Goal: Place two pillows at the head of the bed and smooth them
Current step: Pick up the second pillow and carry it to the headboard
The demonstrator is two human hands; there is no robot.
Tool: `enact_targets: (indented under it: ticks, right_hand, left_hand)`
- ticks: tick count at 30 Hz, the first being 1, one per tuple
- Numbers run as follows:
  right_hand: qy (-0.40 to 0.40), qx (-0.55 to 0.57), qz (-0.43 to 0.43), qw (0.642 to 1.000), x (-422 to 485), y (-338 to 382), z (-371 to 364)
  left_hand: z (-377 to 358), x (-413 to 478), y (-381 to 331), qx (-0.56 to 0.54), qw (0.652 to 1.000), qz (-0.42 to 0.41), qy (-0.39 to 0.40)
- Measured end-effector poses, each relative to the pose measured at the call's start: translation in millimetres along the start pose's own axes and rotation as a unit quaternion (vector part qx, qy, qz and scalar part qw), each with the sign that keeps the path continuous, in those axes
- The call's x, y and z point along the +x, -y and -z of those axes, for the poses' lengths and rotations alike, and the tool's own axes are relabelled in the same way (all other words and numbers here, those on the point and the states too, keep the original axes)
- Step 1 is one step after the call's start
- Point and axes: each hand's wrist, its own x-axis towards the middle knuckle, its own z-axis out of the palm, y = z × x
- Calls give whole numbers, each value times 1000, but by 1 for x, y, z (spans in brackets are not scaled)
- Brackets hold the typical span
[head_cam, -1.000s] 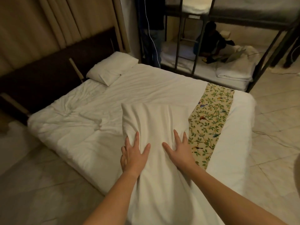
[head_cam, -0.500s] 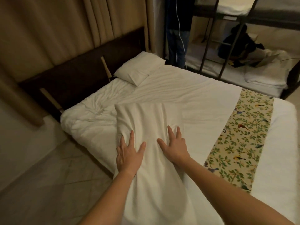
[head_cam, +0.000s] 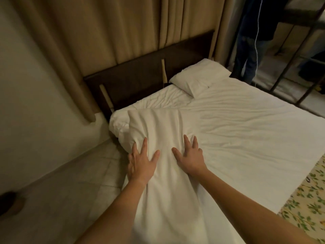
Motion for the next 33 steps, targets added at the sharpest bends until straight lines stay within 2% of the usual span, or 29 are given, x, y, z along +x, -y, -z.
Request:
enact_targets:
  ticks: [15, 24, 33]
  right_hand:
    - [51, -18, 1, 999, 174, 77, -25]
    - [30, -13, -31, 999, 254, 109, -22]
    - [-42, -8, -109, 993, 349, 170, -55]
  left_hand:
    - [16, 175, 7, 32, 999, 25, -7]
    - [16, 279, -1, 27, 999, 2, 28]
    - [14, 434, 16, 36, 993, -79, 84]
